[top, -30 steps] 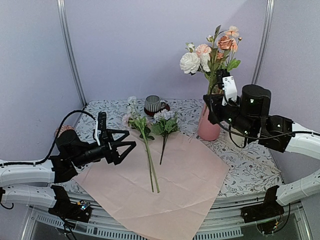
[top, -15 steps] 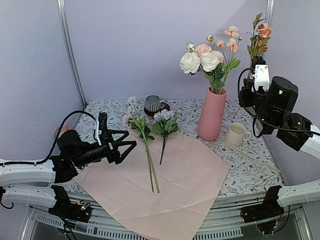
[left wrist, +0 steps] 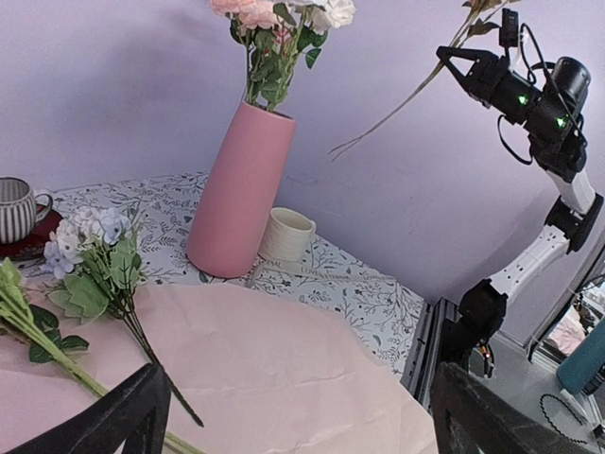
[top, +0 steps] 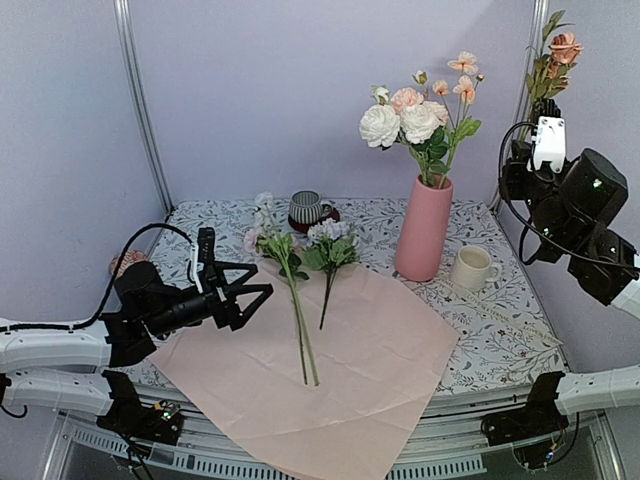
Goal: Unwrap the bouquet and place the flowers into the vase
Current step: Place the fake flower in the vase.
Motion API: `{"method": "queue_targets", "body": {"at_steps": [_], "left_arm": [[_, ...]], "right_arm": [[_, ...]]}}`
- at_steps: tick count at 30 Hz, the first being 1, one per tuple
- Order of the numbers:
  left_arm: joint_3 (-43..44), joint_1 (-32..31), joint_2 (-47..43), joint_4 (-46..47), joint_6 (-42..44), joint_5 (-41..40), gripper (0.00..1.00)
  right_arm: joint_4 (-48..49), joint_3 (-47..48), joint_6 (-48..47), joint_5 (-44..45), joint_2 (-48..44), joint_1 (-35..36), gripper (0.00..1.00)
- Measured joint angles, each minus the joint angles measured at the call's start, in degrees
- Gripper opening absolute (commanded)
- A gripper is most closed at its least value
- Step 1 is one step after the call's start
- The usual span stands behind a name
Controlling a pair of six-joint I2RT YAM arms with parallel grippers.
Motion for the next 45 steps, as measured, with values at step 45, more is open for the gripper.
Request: {"method": "queue_targets", "body": {"at_steps": [45], "left_arm": [[-2.64,0.00,-4.31,-1.77,-0.02,-1.27,0.97]], "right_arm": [[-1.11,17.05,8.55,-21.00,15.52,-10.58,0.02]]}}
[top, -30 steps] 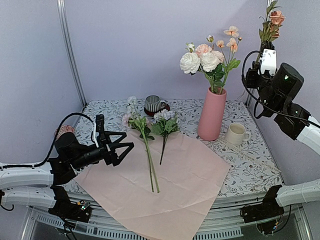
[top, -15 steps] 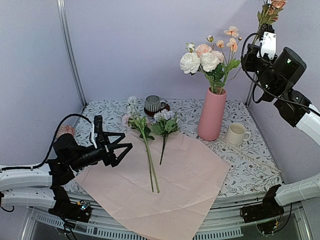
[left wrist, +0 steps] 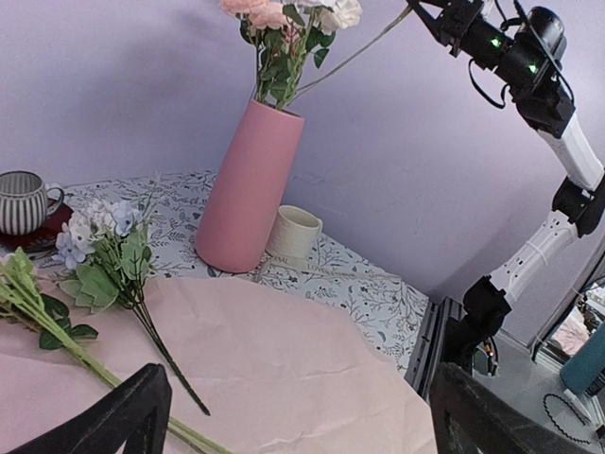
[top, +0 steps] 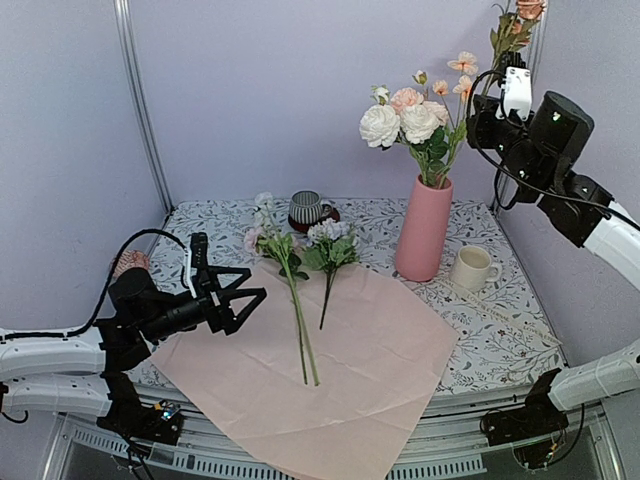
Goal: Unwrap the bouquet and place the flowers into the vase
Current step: Place the fake flower in the vase.
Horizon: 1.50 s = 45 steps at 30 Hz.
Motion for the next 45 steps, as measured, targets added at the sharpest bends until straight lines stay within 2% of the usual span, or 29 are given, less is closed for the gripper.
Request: {"method": "queue_targets", "body": {"at_steps": [10,30,45], "left_arm": [[0.00,0.00,-0.11,-0.44,0.00,-0.04,0.97],[0.00,0.00,-0.07,-0.83,0.00,-0.20,0.97],[0.00,0.02,0.00,-1.25,0.02,-0.26,0.97]], "right_arm": [[-1.75,0.00,0.98,0.57,4.44,-1.18,0.02],[-12.09,2.67,13.16,-10.38,12.20,-10.51,0.05],[-14.34,2.67,15.06,-12.24,15.65,-11.89,0.18]]}}
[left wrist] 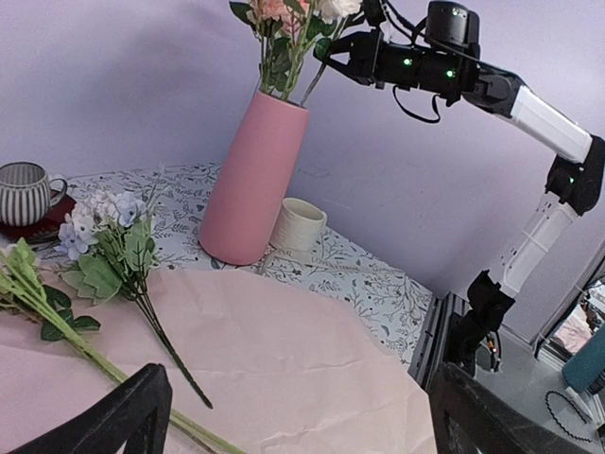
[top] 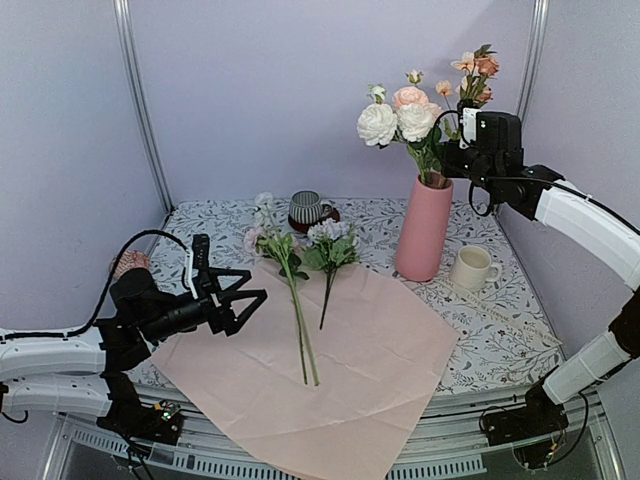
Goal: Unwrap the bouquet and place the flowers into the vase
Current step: Place the fake flower in the vase.
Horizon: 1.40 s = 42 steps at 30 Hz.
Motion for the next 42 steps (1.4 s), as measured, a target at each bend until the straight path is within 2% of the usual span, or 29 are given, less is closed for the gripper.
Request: {"method": "queue_targets", "body": {"at_steps": [22,25,29,36,39,42], "left_arm": [[0.00,0.00,0.70,-0.02,-0.02,0.02,0.97],[0.00,0.00,0.70,-0.04,-0.02,0.02,0.97],[0.00,0.00,0.70,-0.09,-0.02,0.00,0.97],[0.00,0.00,0.74,-0.11,-0.02,-0.17,0.97],[0.00,0.00,0.98,-0.11,-0.04,-0.17,0.97],[0.00,0.00,1.51,-0.22,-0.07,-0.17,0.97]], "right_arm": [[-0.83,-1.22,0.68,0.11,1.38,-0.37,0.14],[-0.94,-2.86,1.51,0.13,2.54,-0.68,0.18],[-1.42,-4.63,2.05,0.17,2.69,-0.76,0.45],[-2.60,-4.68,1.49,-1.25,0.28,-0.76,0.77],[-2.82,-5.09,1.22,-3.15,-3.04,-0.76,0.86],[-3.04,-6.10,1.16,-5.77,-6.99,-0.76,0.92]]}}
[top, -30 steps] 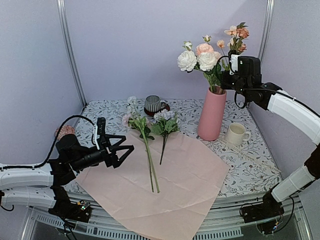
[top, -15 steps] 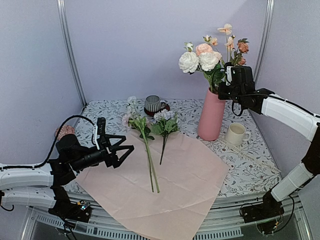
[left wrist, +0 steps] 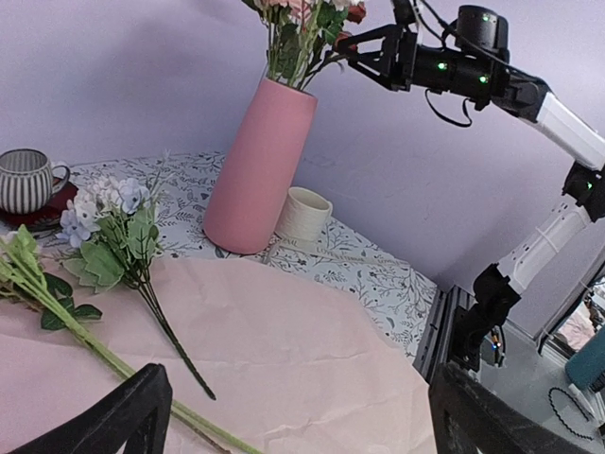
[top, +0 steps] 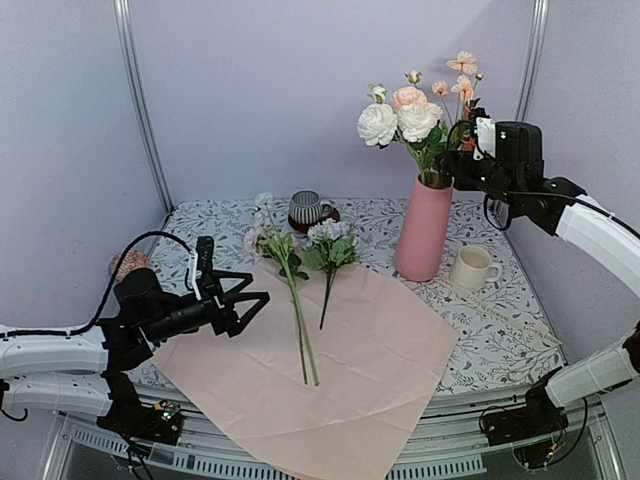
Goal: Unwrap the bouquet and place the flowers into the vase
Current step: Place the fake flower in the vase, then pick up the fake flower from the flattened wrapping paper.
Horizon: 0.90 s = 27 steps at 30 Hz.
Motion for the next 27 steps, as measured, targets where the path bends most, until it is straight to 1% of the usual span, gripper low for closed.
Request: {"method": "queue_targets", "body": {"at_steps": [6,12,14,17,19,23,27], "left_arm": [[0.02,0.00,0.24,-0.15,-0.04,-0.02,0.97],[0.66,0.02,3.30,-0.17,-0.50,0.00,0.98],[1.16,0.04,4.39,-0.22,-0.83,-0.15,0.98],[1.97,0.04,5.70,-0.33,-1.27,-1.05,0.97],[2.84,0.04,6.91,-0.72,-1.62,-1.57,0.94],[6.23,0.07,10.86,-3.52,-3.08,-3.28,0.79],[10.69,0.11,16.24,-7.80,-5.75,-5.66,0.72]], "right_arm": [[-2.01,-2.84,0.76,-5.16,-4.81,0.00,0.95],[-4.72,-7.76,2.49,-10.19,-8.92,0.00,0.96],[-4.98,-10.12,2.86,-12.76,-11.02,0.00,0.96],[-5.31,-13.05,3.19,-18.32,-13.22,0.00,0.92],[-4.90,-14.49,3.52,-22.23,-13.27,0.22,0.91],[-2.93,-18.29,4.24,-26.97,-11.13,2.91,0.89],[0.22,-20.50,4.96,-29.49,-6.56,8.00,0.88]]}}
